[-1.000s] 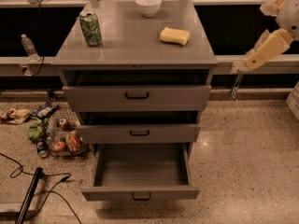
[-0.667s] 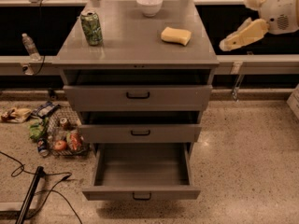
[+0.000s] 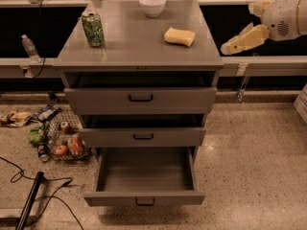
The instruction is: Place sponge into bottom drawer
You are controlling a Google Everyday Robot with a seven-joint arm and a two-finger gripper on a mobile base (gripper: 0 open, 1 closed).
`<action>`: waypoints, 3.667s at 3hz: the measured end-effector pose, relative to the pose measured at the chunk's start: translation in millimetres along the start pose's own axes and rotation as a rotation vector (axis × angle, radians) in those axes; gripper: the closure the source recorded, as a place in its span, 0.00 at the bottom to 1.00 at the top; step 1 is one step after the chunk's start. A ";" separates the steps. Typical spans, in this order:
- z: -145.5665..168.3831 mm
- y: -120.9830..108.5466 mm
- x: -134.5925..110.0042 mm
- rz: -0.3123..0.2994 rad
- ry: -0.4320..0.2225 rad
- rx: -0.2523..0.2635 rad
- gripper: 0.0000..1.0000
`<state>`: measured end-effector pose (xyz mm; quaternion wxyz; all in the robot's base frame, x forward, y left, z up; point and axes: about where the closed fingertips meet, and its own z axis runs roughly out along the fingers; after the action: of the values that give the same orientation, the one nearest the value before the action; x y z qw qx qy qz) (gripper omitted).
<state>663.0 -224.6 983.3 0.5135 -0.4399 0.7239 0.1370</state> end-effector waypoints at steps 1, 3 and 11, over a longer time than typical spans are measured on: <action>27.9 -32.0 2.1 0.070 -0.046 0.077 0.00; 95.2 -73.3 5.0 0.184 -0.090 0.119 0.00; 264.5 -107.1 56.4 0.229 -0.134 0.033 0.68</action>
Offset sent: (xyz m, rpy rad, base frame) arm 0.1319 0.0046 -0.0113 0.2162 -0.0057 -0.2333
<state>906.2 -142.2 846.6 0.5488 -0.3357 0.7356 0.2120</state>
